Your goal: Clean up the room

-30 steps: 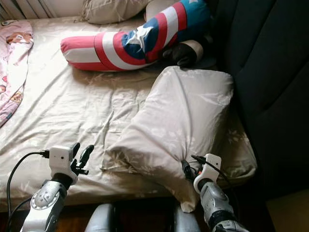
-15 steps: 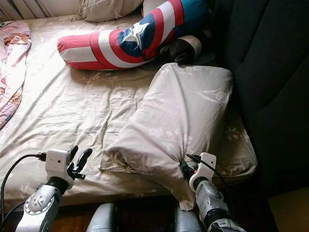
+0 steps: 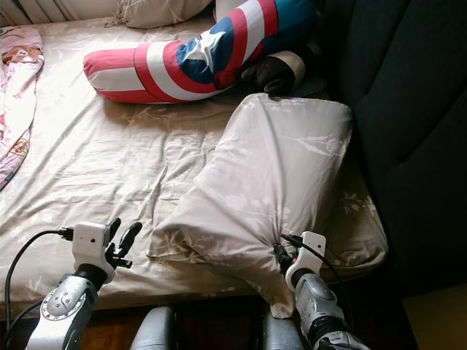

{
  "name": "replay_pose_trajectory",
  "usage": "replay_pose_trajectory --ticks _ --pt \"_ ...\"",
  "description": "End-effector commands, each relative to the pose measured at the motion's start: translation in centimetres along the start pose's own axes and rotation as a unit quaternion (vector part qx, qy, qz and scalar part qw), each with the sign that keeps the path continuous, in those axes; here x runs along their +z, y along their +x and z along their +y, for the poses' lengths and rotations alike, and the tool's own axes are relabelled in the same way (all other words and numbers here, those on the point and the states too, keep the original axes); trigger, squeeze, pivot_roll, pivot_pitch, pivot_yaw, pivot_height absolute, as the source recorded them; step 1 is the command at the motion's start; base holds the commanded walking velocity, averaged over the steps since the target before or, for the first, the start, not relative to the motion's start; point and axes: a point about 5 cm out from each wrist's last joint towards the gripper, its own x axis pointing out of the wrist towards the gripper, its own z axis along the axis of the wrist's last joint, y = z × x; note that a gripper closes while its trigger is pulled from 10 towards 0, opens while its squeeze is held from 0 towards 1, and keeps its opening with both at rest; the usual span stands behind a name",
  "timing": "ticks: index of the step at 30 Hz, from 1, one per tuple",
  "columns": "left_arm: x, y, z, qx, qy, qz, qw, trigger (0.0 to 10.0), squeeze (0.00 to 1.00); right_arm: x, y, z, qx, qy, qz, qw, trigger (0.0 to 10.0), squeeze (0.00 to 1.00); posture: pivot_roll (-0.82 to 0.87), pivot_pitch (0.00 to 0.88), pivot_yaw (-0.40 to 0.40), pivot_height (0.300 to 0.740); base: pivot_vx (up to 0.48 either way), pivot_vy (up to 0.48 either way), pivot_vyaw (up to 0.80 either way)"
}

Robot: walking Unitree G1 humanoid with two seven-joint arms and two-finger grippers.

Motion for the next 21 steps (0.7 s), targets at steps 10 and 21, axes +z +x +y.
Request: replay_pose_trajectory --ticks 10,21 --pt "-0.6 0.3 -0.2 0.005 0.003 0.010 1.000 10.0 0.00 -4.1 -0.8 -0.4 -0.018 -0.001 0.086 0.996 0.0 0.00 0.15 0.234 0.049 0.642 0.000 0.000 0.00" --pt "-0.5 1.1 -0.5 0.009 -0.003 0.004 1.000 10.0 0.00 -1.5 -0.7 -2.4 -0.074 -0.015 0.031 0.997 0.0 0.00 0.12 0.224 0.032 0.642 0.000 0.000 0.00"
